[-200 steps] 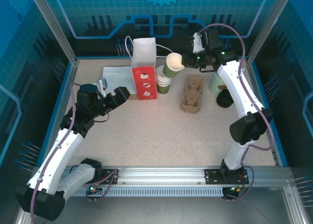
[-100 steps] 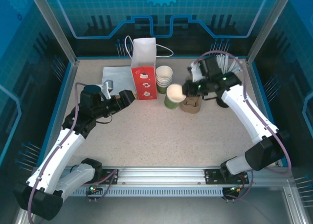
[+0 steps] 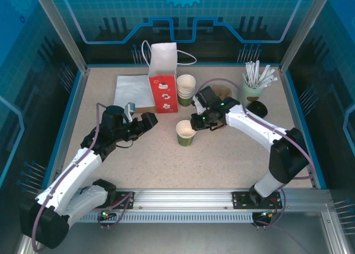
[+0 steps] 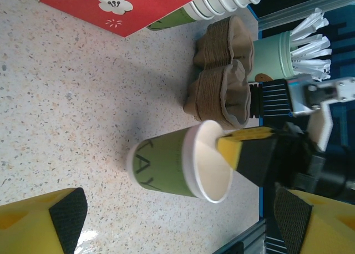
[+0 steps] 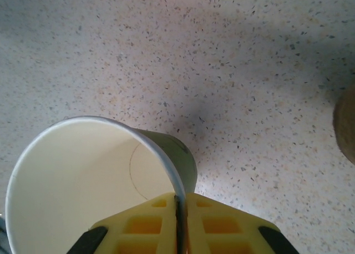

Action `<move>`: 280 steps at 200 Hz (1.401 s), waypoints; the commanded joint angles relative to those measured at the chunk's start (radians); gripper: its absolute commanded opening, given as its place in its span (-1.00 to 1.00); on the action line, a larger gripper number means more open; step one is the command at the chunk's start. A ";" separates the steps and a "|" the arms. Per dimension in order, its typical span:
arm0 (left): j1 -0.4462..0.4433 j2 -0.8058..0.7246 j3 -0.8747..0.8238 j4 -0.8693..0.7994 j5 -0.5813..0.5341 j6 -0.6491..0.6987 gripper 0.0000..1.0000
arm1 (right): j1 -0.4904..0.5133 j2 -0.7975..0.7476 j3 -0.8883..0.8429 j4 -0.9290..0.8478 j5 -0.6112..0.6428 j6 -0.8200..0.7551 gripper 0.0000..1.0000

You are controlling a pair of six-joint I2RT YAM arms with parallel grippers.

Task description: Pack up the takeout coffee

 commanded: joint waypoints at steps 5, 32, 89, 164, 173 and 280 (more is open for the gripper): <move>-0.015 0.014 -0.012 0.043 0.005 -0.018 0.82 | 0.029 0.041 0.008 0.029 0.040 -0.005 -0.74; -0.022 0.024 -0.014 0.053 0.005 -0.021 0.82 | 0.029 0.052 0.000 0.033 0.020 -0.014 -0.61; -0.027 0.016 0.006 0.045 -0.002 -0.005 0.83 | -0.066 -0.129 0.003 -0.048 -0.003 -0.049 -0.26; -0.067 0.038 0.027 0.097 0.006 0.005 0.84 | -0.497 -0.313 -0.064 -0.160 0.075 -0.284 -0.01; -0.071 0.045 0.027 0.102 0.007 0.003 0.84 | -0.535 -0.301 -0.067 -0.155 0.105 -0.313 -0.01; -0.092 0.083 0.036 0.106 -0.002 0.010 0.84 | -0.661 0.013 0.041 -0.094 0.240 -0.549 0.00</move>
